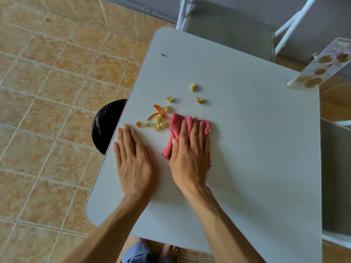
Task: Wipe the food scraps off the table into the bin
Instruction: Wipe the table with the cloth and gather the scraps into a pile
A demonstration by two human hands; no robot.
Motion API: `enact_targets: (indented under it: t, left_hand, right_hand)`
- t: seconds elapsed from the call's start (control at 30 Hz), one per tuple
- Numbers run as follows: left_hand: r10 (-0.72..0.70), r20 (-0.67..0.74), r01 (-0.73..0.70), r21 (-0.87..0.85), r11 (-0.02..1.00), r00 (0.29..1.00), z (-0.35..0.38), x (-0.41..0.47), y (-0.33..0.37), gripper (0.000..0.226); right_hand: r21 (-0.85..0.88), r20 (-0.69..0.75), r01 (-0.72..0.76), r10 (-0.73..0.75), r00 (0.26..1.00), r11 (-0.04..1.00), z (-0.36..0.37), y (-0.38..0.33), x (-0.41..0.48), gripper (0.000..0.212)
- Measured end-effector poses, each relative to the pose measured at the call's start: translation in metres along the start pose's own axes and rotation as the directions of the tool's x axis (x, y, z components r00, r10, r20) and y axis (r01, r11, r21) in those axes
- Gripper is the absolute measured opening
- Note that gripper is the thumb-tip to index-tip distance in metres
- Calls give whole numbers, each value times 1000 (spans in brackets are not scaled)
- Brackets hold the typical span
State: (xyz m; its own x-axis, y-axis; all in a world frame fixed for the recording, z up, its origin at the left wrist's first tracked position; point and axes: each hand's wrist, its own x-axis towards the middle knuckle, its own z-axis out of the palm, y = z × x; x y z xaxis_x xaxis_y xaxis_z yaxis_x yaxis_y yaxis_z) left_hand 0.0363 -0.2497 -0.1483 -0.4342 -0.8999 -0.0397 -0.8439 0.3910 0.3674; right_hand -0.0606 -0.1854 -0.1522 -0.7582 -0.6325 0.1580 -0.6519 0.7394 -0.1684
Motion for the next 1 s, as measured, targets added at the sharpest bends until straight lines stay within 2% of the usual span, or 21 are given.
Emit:
enact_targets:
  t: [0.03,0.2,0.37,0.53,0.7,0.8,0.9,0.93,1.0]
  left_hand:
    - [-3,-1,3,2,1000,1000,0,0,1,61]
    - [-17,11,16,27,999,1000,-1,0,4,61]
    - [-22,11,22,47,999,1000,1,0,6,61]
    - [-25,8,24,77,997,1000,1,0,7,62]
    - [-42,15,41,88,995,999,0,0,10,61]
    - [-44,25,41,98,994,999,-1,1,10,61]
    - [-52,41,47,108,993,998,-2,2,11,62]
    - [-53,41,48,108,993,998,-2,2,11,62]
    - [-50,38,46,107,993,998,-3,2,12,61]
  right_hand:
    - [-22,-10,-18,18,1000,1000,-3,18,-8,53]
    - [-86,-93,-309,301,949,947,-21,96,-29,55]
    - [-80,-144,-404,390,909,911,-7,90,23,55]
    - [-6,-42,-273,272,961,962,10,62,110,58]
    - [52,40,13,-15,999,999,17,25,133,59]
    - [121,120,228,-242,963,966,17,12,127,59]
    - [186,200,415,-448,872,891,11,28,129,60]
    - [180,208,428,-460,863,886,10,42,133,60]
    - [135,183,348,-369,911,928,7,73,140,60]
